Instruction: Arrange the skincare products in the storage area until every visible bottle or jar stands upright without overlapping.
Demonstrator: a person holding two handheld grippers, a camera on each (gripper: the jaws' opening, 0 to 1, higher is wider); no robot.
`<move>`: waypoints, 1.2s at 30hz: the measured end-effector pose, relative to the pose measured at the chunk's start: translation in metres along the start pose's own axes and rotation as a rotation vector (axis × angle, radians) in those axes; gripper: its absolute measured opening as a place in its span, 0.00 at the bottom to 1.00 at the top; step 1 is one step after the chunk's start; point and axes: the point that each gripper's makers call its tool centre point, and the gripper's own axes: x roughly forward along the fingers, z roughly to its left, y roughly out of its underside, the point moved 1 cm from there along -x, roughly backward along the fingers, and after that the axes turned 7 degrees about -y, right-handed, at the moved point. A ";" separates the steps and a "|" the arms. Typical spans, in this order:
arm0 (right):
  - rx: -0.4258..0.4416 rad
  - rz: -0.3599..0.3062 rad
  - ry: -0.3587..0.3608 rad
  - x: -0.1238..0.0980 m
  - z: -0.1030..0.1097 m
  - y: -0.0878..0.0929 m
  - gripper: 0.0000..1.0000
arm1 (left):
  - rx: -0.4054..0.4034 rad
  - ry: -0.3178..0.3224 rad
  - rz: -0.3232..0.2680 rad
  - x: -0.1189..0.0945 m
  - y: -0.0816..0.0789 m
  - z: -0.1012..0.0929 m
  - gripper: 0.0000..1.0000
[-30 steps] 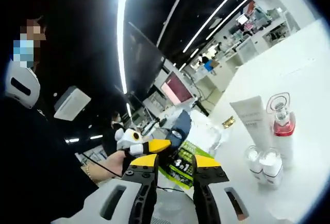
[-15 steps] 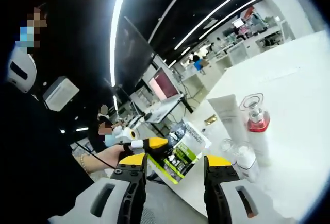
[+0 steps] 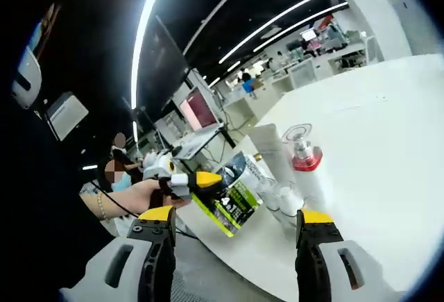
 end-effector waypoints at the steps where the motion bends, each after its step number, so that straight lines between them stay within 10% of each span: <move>1: 0.001 0.000 0.003 -0.001 -0.001 0.001 0.73 | -0.003 0.001 0.001 0.003 0.001 0.000 0.01; 10: -0.001 0.004 0.019 -0.006 -0.006 0.003 0.74 | -0.157 -0.015 -0.023 0.024 0.011 0.018 0.01; 36: -0.064 0.011 0.064 -0.019 -0.012 0.006 0.87 | -0.079 -0.239 -0.010 0.031 0.027 0.081 0.00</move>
